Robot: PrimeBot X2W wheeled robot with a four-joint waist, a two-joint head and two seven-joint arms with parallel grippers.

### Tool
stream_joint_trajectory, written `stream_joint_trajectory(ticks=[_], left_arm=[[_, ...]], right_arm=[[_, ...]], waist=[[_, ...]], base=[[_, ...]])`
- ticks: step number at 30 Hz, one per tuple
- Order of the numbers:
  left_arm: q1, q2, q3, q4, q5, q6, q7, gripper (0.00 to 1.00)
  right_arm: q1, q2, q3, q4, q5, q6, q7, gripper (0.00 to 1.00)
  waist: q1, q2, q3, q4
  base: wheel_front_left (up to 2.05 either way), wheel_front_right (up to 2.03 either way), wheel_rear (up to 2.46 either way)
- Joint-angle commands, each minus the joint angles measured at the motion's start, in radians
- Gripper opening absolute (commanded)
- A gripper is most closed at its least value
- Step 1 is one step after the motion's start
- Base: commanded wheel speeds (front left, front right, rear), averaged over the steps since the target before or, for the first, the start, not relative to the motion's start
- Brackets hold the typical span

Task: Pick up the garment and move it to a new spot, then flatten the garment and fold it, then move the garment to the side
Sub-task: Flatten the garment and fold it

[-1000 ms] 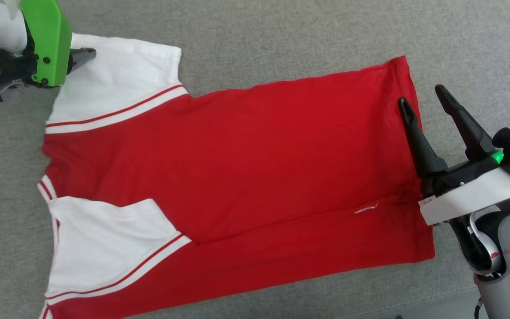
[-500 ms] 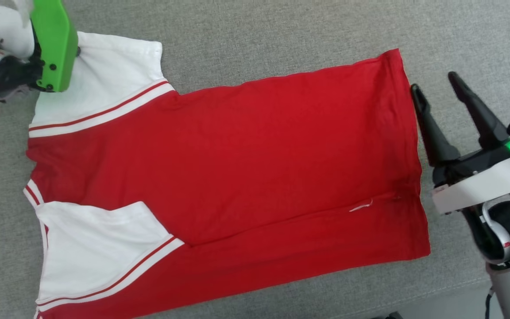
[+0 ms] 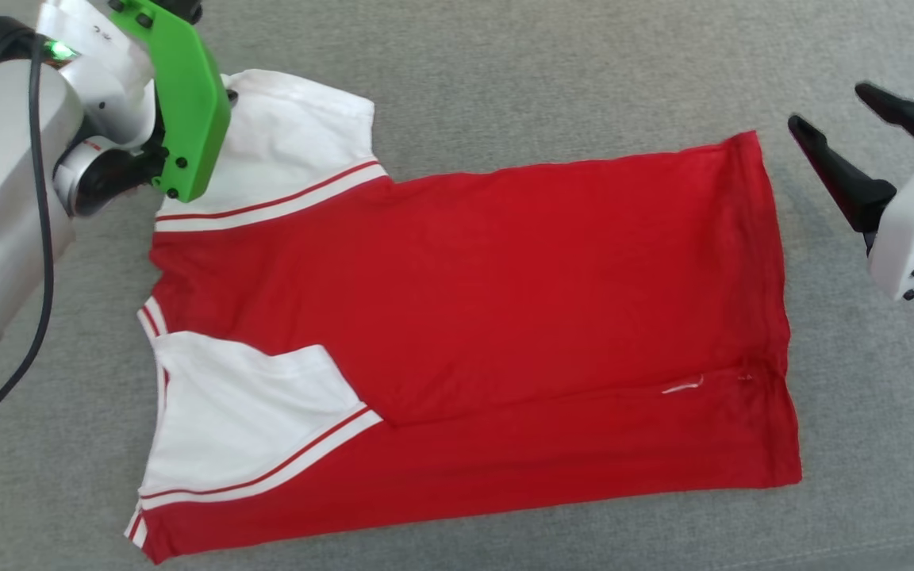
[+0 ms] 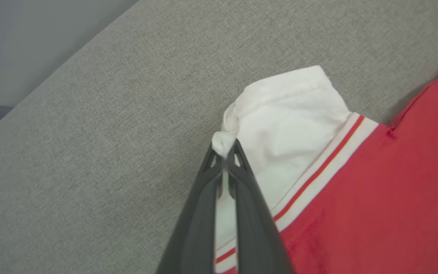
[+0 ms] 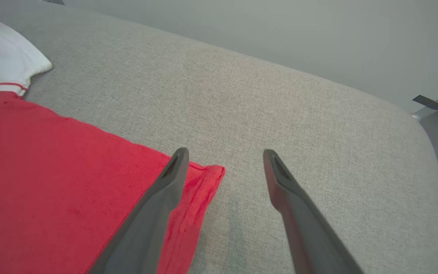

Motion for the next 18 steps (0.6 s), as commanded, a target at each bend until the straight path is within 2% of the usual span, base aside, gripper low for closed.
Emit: stream_joint_trajectory(ticks=[1,4,8,12,18], left_arm=[[0.01,-0.006,-0.005,-0.012,0.013,-0.002,-0.014,0.0],[0.007,-0.01,-0.01,-0.039,0.02,-0.002,-0.039,0.0],[-0.003,-0.016,-0.015,-0.072,0.033,-0.002,-0.058,0.0],[-0.018,-0.023,-0.018,-0.098,0.048,-0.002,-0.069,0.0],[-0.039,-0.037,-0.02,-0.121,0.066,-0.002,-0.081,0.0]], right_arm=[[-0.036,-0.027,0.031,0.019,0.033,-0.001,0.074,1.0],[-0.094,-0.072,0.091,0.065,0.097,-0.001,0.234,1.0],[-0.165,-0.091,0.141,0.13,0.129,-0.001,0.365,1.0],[-0.223,-0.083,0.183,0.219,0.125,-0.001,0.418,1.0],[-0.264,-0.035,0.224,0.357,0.124,-0.001,0.406,1.0]], waist=[[0.0,-0.0001,-0.027,0.04],[0.0,-0.0001,-0.028,0.059],[0.0,-0.0001,-0.021,0.081],[0.0,-0.0001,-0.005,0.1],[0.0,-0.0001,0.026,0.128]], base=[[0.0,0.0,0.0],[0.0,0.0,0.0],[0.0,0.0,0.0],[0.0,0.0,0.0],[0.0,0.0,0.0]])
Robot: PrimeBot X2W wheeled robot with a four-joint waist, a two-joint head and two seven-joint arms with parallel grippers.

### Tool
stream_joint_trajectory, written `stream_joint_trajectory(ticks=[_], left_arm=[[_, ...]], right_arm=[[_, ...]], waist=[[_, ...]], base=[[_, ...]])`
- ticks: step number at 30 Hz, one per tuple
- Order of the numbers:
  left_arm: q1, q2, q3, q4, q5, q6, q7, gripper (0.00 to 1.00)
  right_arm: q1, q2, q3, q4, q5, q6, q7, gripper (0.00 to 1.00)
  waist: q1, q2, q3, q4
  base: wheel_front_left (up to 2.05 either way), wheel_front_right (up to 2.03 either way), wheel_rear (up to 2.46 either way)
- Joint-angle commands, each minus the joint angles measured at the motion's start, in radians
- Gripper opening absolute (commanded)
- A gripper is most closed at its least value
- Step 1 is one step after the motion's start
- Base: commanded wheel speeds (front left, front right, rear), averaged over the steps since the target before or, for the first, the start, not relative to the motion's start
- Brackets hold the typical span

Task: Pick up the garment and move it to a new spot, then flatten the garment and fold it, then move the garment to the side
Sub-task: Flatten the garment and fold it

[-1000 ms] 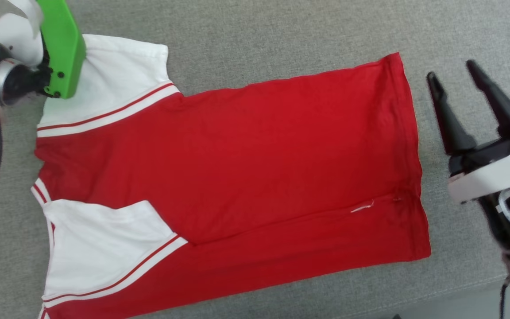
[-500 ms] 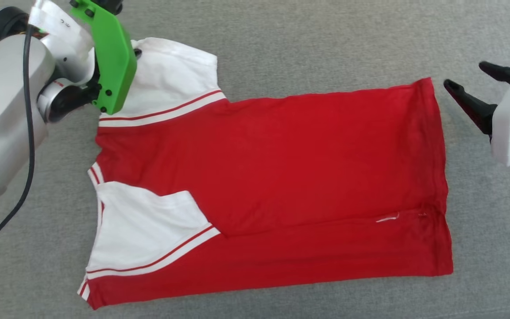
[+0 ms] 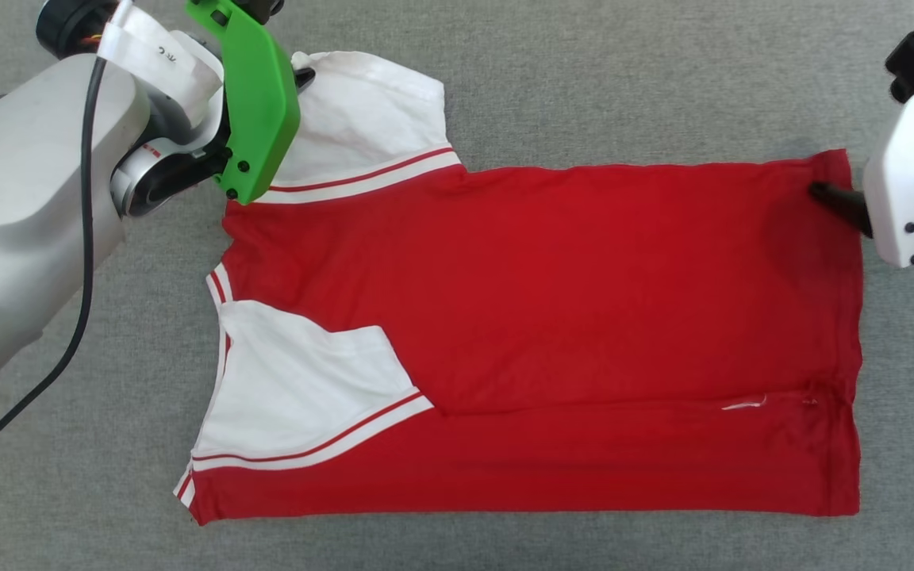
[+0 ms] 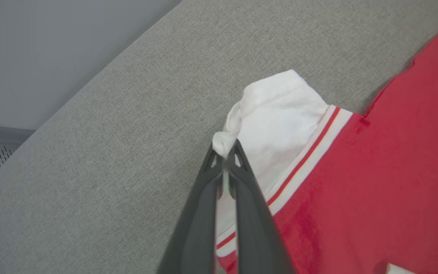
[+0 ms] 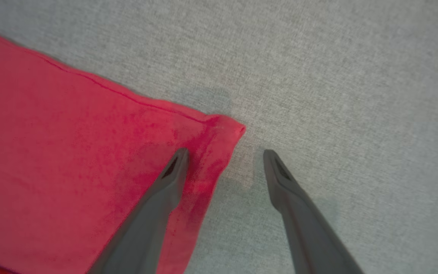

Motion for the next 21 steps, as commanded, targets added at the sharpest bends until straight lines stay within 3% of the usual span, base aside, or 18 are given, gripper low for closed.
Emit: stream_joint_trajectory(ticks=[1,10,11,13,14,21], left_arm=[[-0.017,-0.006,-0.001,-0.005,0.016,-0.002,-0.005,0.0],[-0.02,-0.006,-0.002,-0.011,0.037,-0.002,-0.016,0.0],[-0.018,-0.005,-0.002,-0.01,0.039,-0.002,-0.017,0.0],[-0.011,-0.002,-0.002,-0.006,0.041,-0.002,-0.02,0.0],[-0.006,0.001,-0.002,-0.005,0.042,-0.002,-0.021,0.0],[0.032,0.025,-0.002,0.0,0.037,-0.002,-0.057,0.0]], right_arm=[[-0.011,0.014,0.012,0.021,0.002,-0.001,-0.011,1.0],[0.015,0.025,0.122,0.128,0.016,-0.001,-0.056,1.0],[0.014,0.022,0.133,0.13,0.015,-0.001,-0.073,0.91],[0.012,0.018,0.144,0.133,0.02,-0.001,-0.102,0.04],[0.008,0.015,0.149,0.134,0.024,-0.001,-0.12,0.0],[-0.002,-0.002,0.158,0.137,0.048,-0.001,-0.258,0.0]], waist=[[-0.0001,-0.0001,0.02,0.016],[-0.0001,-0.0001,0.04,0.025],[-0.0001,-0.0001,0.039,0.024],[-0.0001,-0.0001,0.032,0.02],[-0.0001,-0.0001,0.026,0.017],[-0.0001,-0.0001,-0.054,-0.002]], base=[[0.0,0.0,0.0],[0.0,0.0,0.0],[0.0,0.0,0.0],[0.0,0.0,0.0],[0.0,0.0,0.0],[0.0,0.0,0.0]])
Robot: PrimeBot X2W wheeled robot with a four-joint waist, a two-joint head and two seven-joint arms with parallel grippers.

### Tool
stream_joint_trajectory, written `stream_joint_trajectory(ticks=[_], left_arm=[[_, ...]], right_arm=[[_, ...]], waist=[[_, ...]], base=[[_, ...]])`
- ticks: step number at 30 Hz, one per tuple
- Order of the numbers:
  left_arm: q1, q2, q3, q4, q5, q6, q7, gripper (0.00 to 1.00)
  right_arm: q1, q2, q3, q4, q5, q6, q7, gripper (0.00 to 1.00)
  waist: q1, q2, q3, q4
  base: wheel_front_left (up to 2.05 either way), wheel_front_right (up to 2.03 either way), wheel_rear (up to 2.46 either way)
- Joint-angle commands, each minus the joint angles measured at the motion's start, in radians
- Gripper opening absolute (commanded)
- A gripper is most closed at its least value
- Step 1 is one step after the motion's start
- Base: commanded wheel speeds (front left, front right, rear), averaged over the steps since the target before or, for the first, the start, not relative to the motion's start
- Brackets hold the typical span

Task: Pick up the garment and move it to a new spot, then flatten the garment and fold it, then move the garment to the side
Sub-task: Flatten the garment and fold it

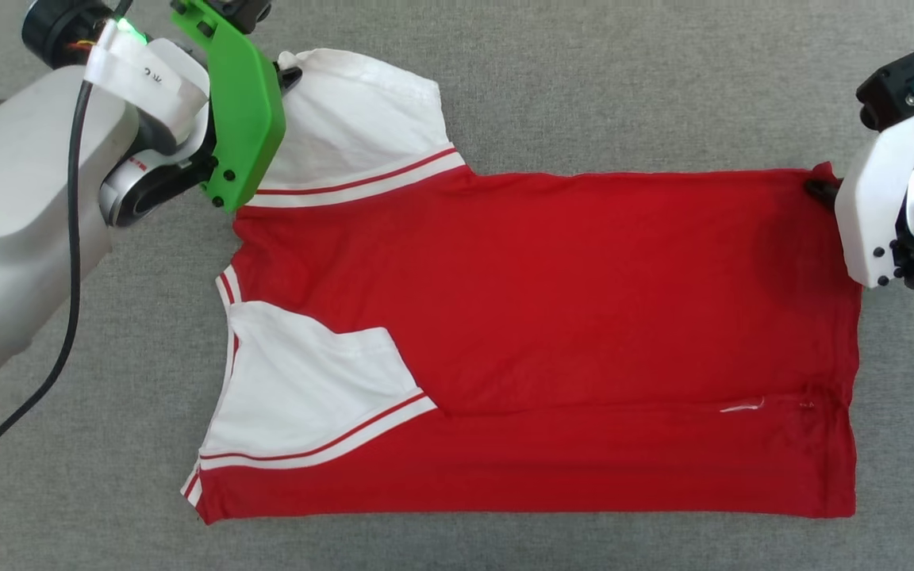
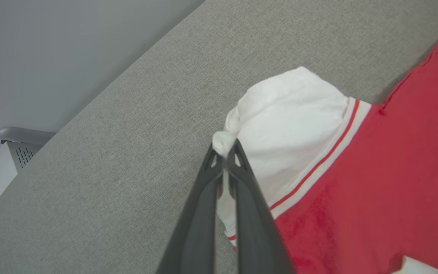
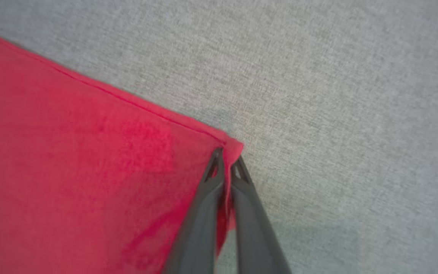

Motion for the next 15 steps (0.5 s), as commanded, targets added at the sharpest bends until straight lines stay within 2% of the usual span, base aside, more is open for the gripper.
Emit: stream_joint_trajectory(ticks=[1,15], left_arm=[[0.026,0.011,0.001,-0.002,-0.001,-0.002,-0.014,0.0],[0.201,0.111,0.001,-0.12,0.02,-0.002,-0.08,0.0]], right_arm=[[0.024,-0.006,0.009,0.005,0.01,-0.001,-0.021,0.0],[0.204,-0.073,0.006,-0.095,0.091,-0.001,-0.203,0.0]], waist=[[0.0,0.0,-0.049,-0.013],[0.0,0.0,-0.245,0.008]], base=[[0.0,0.0,0.0],[0.0,0.0,0.0]])
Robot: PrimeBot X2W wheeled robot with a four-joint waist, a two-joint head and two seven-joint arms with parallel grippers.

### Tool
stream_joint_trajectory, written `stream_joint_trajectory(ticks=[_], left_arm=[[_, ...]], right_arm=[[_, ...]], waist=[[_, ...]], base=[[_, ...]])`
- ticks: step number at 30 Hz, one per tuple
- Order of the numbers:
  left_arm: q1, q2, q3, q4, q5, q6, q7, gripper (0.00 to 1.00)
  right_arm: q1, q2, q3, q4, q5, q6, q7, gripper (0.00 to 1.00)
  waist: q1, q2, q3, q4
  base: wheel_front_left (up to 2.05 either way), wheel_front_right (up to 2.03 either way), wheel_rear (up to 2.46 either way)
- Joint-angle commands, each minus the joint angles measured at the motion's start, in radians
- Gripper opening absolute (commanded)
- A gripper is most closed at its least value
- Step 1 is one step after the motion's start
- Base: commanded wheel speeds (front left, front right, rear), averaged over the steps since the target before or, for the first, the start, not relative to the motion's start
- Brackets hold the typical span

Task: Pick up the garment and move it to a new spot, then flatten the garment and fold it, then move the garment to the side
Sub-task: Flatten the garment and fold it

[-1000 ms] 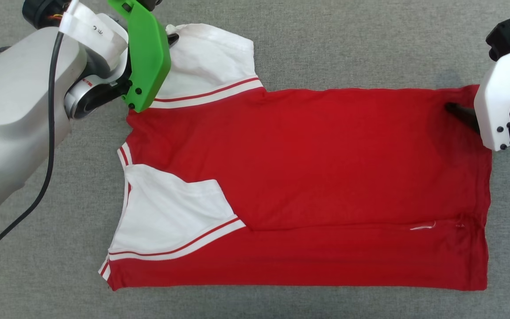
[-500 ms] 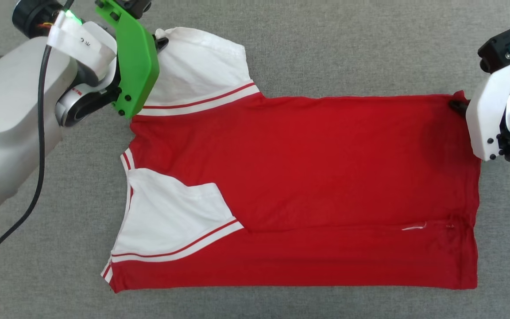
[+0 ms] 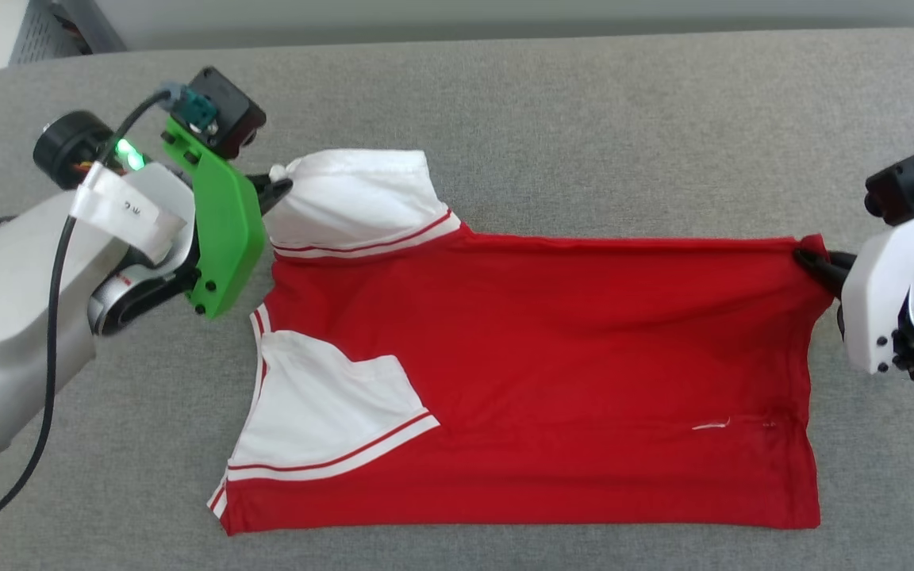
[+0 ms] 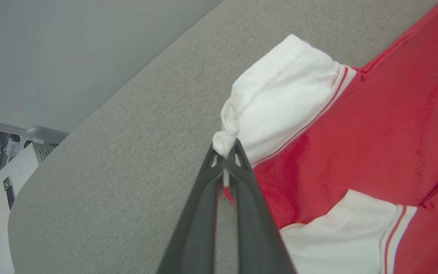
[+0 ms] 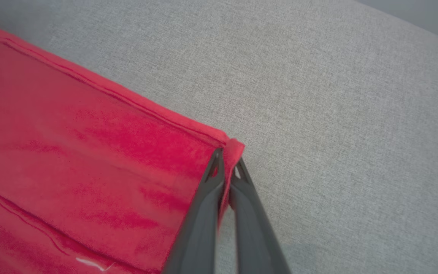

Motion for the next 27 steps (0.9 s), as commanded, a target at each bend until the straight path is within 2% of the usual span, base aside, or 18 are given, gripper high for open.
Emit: stream_joint_trajectory(ticks=[1,6,15,20,27], left_arm=[[0.037,0.015,0.001,-0.009,0.007,-0.002,-0.013,0.0],[0.136,0.057,0.001,-0.07,0.008,0.009,-0.035,0.0],[0.352,0.117,0.001,-0.192,-0.017,0.084,-0.048,0.0],[0.47,0.116,0.001,-0.2,-0.023,0.111,-0.059,0.0],[0.543,0.079,0.001,-0.136,-0.05,0.119,-0.086,0.0]], right_arm=[[0.033,-0.005,-0.004,-0.009,0.009,-0.001,-0.014,0.0],[0.132,-0.02,-0.016,-0.039,0.027,-0.001,-0.046,0.0],[0.328,-0.031,-0.059,-0.101,0.053,-0.001,-0.076,0.0],[0.42,-0.023,-0.088,-0.124,0.053,-0.001,-0.072,0.0],[0.485,0.011,-0.115,-0.118,0.034,-0.001,-0.043,0.0]], waist=[[0.0001,0.0,-0.065,0.015],[0.0001,0.0,-0.114,0.025],[0.0001,0.0,-0.161,0.036],[0.0001,0.0,-0.148,0.035],[0.0001,0.0,-0.099,0.03]], base=[[0.0,0.0,0.0],[0.0,0.0,0.0],[0.0,0.0,0.0],[0.0,0.0,0.0],[0.0,0.0,0.0]])
